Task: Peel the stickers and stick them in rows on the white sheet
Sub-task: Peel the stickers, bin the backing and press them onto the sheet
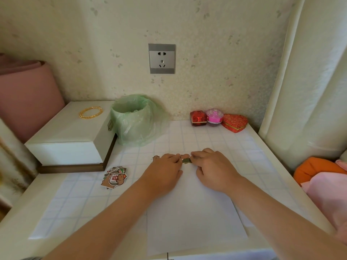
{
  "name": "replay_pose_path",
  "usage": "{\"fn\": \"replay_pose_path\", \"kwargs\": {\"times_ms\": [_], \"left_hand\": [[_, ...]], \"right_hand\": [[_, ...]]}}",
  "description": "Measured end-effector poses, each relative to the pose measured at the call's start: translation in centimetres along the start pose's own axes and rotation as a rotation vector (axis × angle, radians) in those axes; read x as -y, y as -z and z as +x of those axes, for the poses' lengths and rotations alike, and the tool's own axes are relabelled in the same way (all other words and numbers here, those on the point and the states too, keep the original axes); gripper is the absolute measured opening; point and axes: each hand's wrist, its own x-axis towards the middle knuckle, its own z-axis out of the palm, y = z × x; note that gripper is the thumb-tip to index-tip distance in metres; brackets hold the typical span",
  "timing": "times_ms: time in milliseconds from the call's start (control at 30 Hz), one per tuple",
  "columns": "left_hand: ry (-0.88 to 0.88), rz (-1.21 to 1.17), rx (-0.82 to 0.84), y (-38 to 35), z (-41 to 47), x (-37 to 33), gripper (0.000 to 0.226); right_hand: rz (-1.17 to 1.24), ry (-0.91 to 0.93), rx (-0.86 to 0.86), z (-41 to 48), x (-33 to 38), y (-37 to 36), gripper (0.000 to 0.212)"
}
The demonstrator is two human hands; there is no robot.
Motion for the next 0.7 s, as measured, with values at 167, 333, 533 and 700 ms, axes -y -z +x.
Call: {"fn": "replay_pose_path", "kwargs": {"times_ms": [167,333,533,700], "left_hand": [[-0.023,-0.083,-0.123,0.1,-0.9,-0.7,0.056],[-0.001,-0.145,-0.174,-0.4,-0.9,-0.8,0.055],[0.038,-0.367,-0.240,0.0,-1.7,0.3,0.045],[0.118,-0.427,-0.308,2.0,-3.6,2.2,0.042]], "right_hand": [[0.054,-0.031,-0.021,-0.3,-0.1,-0.2,0.036],[0.056,-0.053,-0.045,-0.5,-0.1,0.2,0.033],[0.005,-0.096,-0.045,0.1,1.1,1.2,0.032],[0.189,-0.093,-0.061,2.1,4.8,2.1,0.029]]}}
